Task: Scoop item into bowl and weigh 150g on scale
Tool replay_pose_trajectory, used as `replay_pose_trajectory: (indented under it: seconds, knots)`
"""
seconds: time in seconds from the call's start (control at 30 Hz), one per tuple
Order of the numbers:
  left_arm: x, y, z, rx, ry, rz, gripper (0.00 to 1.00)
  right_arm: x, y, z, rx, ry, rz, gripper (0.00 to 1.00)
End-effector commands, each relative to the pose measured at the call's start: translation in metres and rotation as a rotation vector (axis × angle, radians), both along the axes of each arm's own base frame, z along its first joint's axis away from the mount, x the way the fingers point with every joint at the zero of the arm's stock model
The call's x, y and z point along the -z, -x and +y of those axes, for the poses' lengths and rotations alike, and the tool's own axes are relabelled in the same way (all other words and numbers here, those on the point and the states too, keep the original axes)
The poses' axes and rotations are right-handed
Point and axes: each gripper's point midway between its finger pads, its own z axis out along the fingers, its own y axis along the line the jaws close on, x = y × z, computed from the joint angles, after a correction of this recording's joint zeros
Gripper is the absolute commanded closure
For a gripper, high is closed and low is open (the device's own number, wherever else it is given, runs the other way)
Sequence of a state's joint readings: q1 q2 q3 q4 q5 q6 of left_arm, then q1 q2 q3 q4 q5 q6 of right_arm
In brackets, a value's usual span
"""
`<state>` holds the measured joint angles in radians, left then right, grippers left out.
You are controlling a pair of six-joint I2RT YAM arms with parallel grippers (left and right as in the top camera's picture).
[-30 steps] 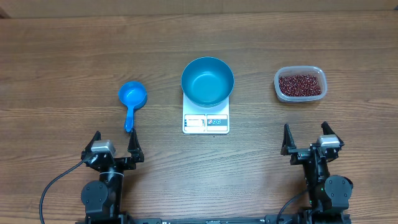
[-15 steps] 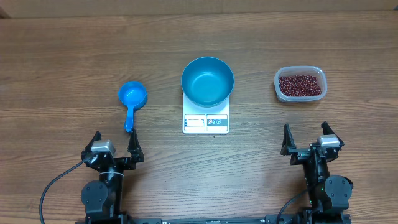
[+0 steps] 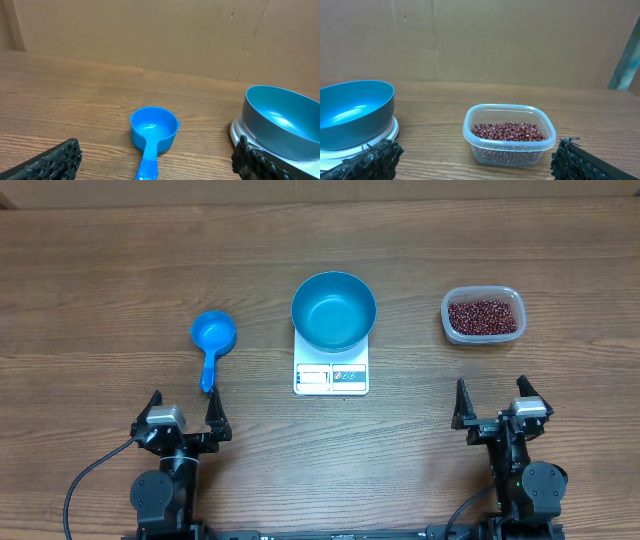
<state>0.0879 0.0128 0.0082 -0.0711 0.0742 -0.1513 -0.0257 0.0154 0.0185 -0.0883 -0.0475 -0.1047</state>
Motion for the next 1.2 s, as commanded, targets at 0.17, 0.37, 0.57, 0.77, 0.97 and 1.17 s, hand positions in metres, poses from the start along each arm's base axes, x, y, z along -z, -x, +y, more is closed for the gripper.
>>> replay_pose_trajectory:
  seconds: [0.17, 0.37, 0.57, 0.77, 0.97, 1.17]
  knots:
    - [0.0005, 0.0004, 0.0029, -0.013, 0.006, -0.002, 0.00, 0.0006, 0.0001, -0.0019, 0.009, -0.002, -0.009, 0.00]
    - [0.0006, 0.0004, 0.0029, -0.013, 0.006, -0.002, 0.00, 0.0006, 0.0001, -0.0019, 0.009, -0.002, -0.009, 0.00]
    - [0.0005, 0.0004, 0.0029, -0.013, 0.006, -0.002, 0.00, 0.0006, 0.0001, -0.0019, 0.009, -0.002, -0.009, 0.00]
    - [0.0005, 0.0004, 0.0029, -0.013, 0.006, -0.002, 0.00, 0.0006, 0.0001, -0.0019, 0.009, -0.002, -0.009, 0.00]
    - [0.0003, 0.0004, 0.0028, -0.013, 0.006, -0.003, 0.00, 0.0006, 0.0001, -0.0019, 0.009, -0.002, -0.009, 0.00]
    - [-0.0032, 0.0002, 0.0049, -0.024, 0.004, -0.017, 0.00, 0.0006, 0.0001, -0.0019, 0.009, -0.002, -0.009, 0.00]
